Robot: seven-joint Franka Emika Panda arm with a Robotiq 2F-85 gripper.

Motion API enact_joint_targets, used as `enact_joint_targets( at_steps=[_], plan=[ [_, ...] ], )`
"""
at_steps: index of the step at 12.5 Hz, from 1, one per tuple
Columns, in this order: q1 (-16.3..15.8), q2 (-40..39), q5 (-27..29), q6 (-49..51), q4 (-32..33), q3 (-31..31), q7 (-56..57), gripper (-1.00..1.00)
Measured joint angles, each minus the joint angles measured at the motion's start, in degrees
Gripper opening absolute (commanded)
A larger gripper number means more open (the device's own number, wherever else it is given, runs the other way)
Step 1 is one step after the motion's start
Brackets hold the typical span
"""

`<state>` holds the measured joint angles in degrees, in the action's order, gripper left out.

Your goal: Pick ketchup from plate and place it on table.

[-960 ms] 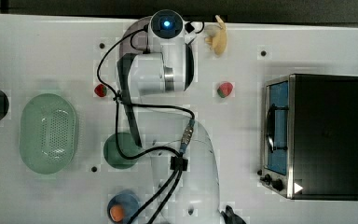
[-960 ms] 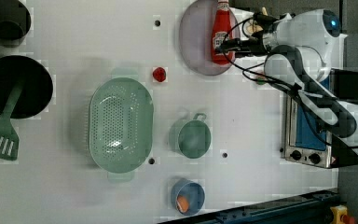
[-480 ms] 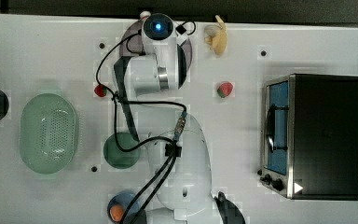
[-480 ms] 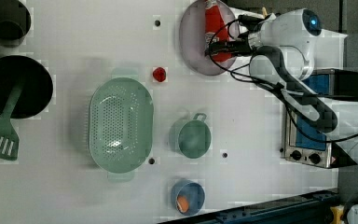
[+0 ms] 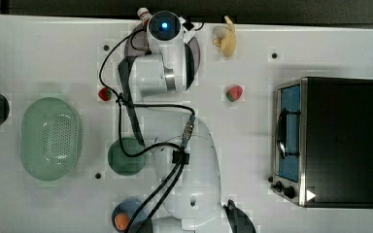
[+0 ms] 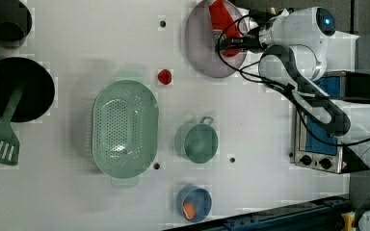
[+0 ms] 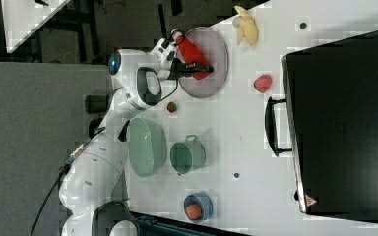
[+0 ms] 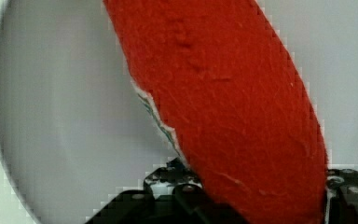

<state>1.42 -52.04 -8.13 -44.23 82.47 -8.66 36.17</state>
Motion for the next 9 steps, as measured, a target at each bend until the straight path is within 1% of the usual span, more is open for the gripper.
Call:
enact_joint_targets(
  at_steps=[2, 4, 7, 9],
  plan=[
    [-0.05, 0.14, 0.45, 0.17, -0.39, 0.2, 0.06, 0.15],
    [0.18, 1.82, 0.31, 3.97, 0.39, 0.31, 0.06, 0.15],
    [0.71, 7.16, 1.79, 14.07, 1.45, 0.08, 0.06, 0.15],
    [1.22, 11.92, 2.12, 17.04, 1.62, 0.07, 0.06, 0.15]
  ],
)
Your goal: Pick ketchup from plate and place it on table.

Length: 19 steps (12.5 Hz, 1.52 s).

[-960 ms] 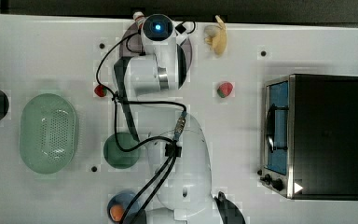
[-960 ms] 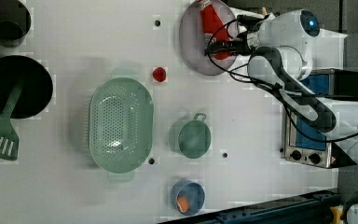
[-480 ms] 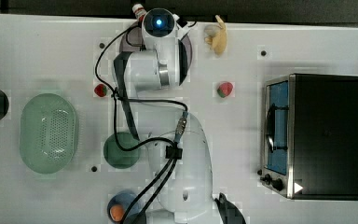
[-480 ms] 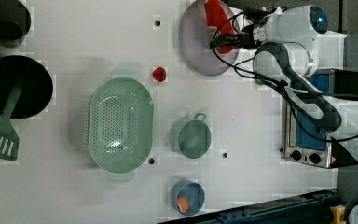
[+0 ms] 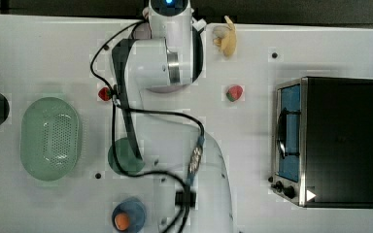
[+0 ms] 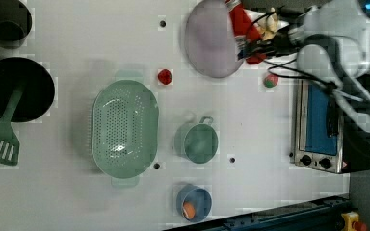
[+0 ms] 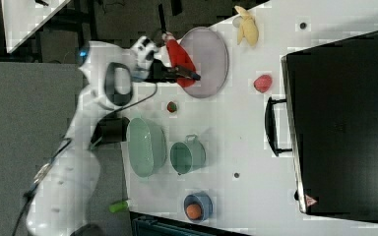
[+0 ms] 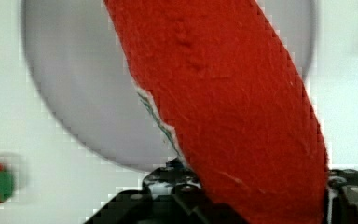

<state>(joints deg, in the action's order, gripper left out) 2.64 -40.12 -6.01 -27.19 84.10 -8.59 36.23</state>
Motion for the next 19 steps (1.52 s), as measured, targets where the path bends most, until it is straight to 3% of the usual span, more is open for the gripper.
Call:
enact_joint_targets(
  at_steps=[5, 10, 13, 16, 19],
  plan=[
    [2.91, 16.9, 2.52, 2.56, 4.92, 0.18, 0.0, 0.15],
    [7.11, 31.4, 2.26, 2.63, 19.02, 0.89, 0.0, 0.15],
    [8.0, 32.97, 2.35, -0.36, 29.15, 2.33, -0.06, 0.15],
    [8.29, 31.77, 2.48, -11.83, 41.35, 3.59, -0.48, 0.15],
    [8.41, 26.78, 2.33, -23.11, 48.62, 3.01, -0.95, 0.15]
  ],
)
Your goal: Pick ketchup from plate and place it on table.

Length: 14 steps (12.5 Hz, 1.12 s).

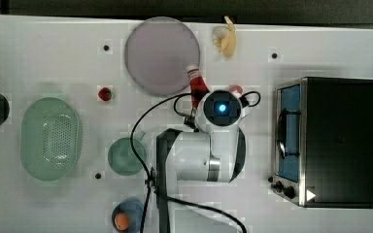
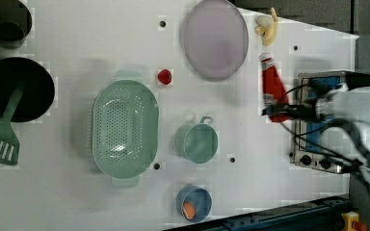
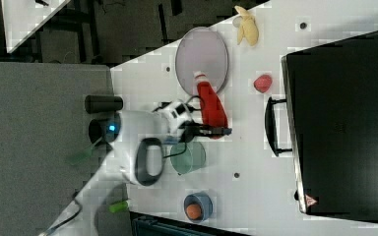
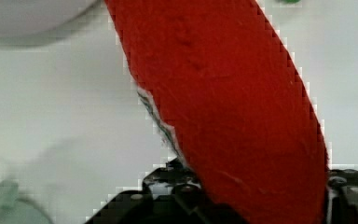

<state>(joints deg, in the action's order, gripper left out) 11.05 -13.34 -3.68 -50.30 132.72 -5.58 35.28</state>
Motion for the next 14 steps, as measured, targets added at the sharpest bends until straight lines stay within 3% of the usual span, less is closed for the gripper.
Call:
enact_joint_targets(
  at_steps=[3, 7, 11, 14],
  plan=[
    [-0.01, -4.37, -0.14, -5.12, 3.8, 0.09, -1.85, 0.23],
    [-0.05, -5.73, 0.22, -6.07, 3.47, 0.07, -3.27, 0.99],
    [0.06, -4.08, 1.08, -5.09, -1.23, -1.02, -4.39, 1.0],
    [-0.16, -1.32, 1.02, 2.1, -8.73, -1.55, -9.86, 1.0]
  ],
)
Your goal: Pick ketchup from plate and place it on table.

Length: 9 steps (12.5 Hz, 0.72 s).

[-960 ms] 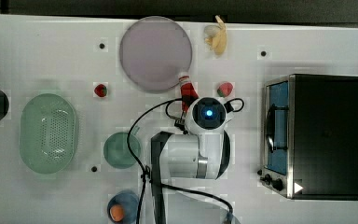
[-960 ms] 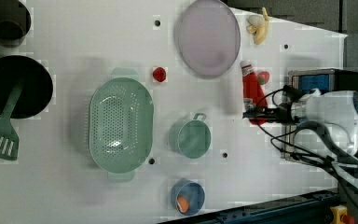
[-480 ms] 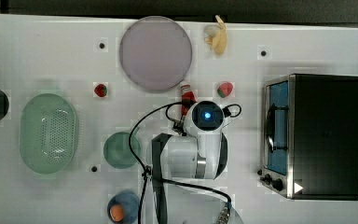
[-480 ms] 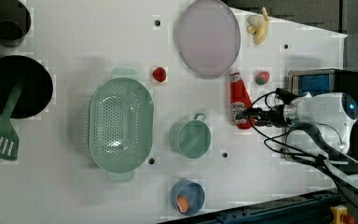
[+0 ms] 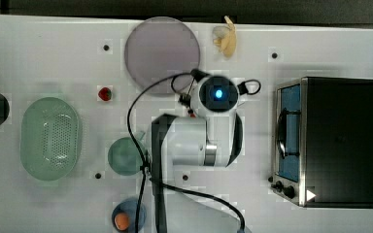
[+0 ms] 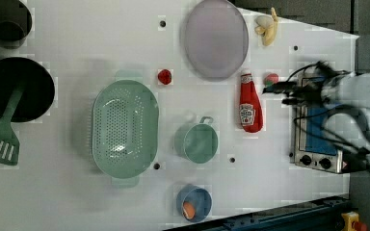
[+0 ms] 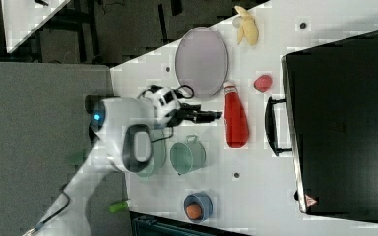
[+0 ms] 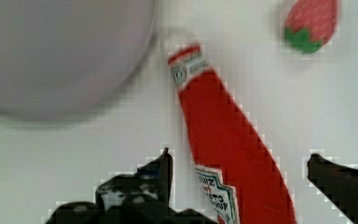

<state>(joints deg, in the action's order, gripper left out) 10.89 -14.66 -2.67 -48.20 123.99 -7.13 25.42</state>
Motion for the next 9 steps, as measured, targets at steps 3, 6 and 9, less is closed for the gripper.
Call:
enact_joint_targets(
  at_steps=[3, 6, 9],
  plan=[
    [-0.29, 2.23, -0.13, 12.59, -11.13, -1.26, -10.77, 1.0],
    [-0.5, 3.99, -0.27, 23.42, -22.6, -1.96, -18.02, 1.0],
    [-0.53, 4.53, -0.16, 32.97, -33.46, -2.86, -19.52, 1.0]
  ],
)
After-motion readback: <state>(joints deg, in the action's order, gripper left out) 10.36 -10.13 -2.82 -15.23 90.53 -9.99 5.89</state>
